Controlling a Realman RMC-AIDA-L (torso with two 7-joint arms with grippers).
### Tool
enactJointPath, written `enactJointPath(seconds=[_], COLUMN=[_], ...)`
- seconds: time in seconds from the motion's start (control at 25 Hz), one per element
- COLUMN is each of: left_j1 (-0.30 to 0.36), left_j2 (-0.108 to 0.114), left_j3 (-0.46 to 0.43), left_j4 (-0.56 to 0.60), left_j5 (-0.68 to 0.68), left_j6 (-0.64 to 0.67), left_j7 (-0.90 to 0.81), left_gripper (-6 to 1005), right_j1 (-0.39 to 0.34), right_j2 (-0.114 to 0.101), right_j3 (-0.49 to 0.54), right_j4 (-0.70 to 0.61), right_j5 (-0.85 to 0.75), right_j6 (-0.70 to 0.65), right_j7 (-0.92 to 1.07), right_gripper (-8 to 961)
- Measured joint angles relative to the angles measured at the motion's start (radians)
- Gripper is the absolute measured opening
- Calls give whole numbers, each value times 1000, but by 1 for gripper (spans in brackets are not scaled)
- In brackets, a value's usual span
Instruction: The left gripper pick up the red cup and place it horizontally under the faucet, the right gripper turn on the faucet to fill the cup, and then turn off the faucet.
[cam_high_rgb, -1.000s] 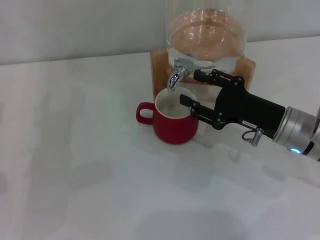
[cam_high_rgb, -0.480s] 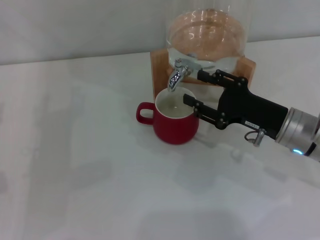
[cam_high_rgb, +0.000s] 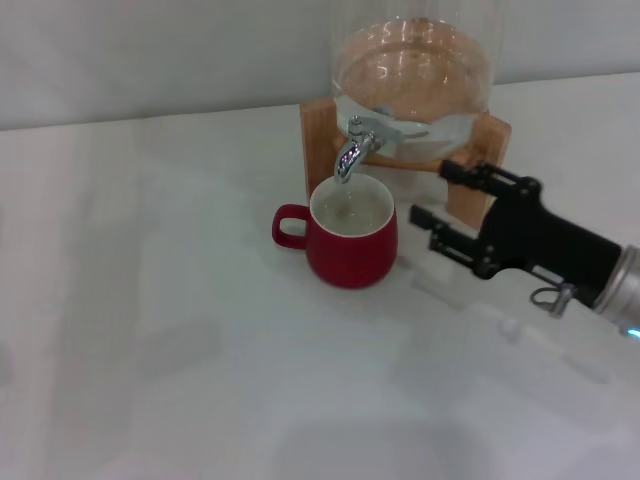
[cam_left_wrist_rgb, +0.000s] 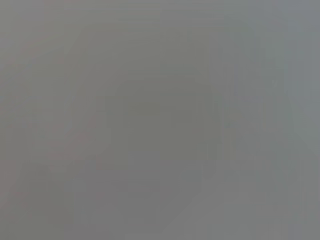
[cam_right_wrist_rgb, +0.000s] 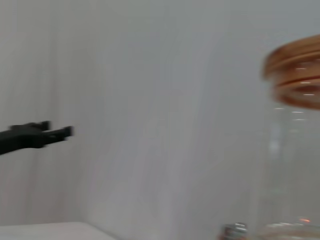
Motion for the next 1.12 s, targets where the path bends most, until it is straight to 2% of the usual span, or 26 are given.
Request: enactJointPath(seconds=[0.44, 0.6, 0.88, 1.12], left_j1=[15, 26, 39, 42], left_j2=[0, 0, -2, -5], left_j3=[-4, -4, 9, 43], left_j4=[-9, -9, -14, -26], left_j5=[-3, -3, -2, -3], left_j6=[0, -1, 1, 30], left_j7=[-4, -5, -59, -86], left_gripper=[862, 861, 861, 861], right_j1=[-64, -66, 1, 75], right_j2=[-21, -20, -2, 4], right_j3=[261, 359, 555, 624], right_j4=[-1, -1, 23, 63], right_j5=[-8, -5, 10, 69], right_j6=[1, 1, -62, -171], right_j7=[-26, -41, -91, -150], right_gripper=[636, 636, 636, 636])
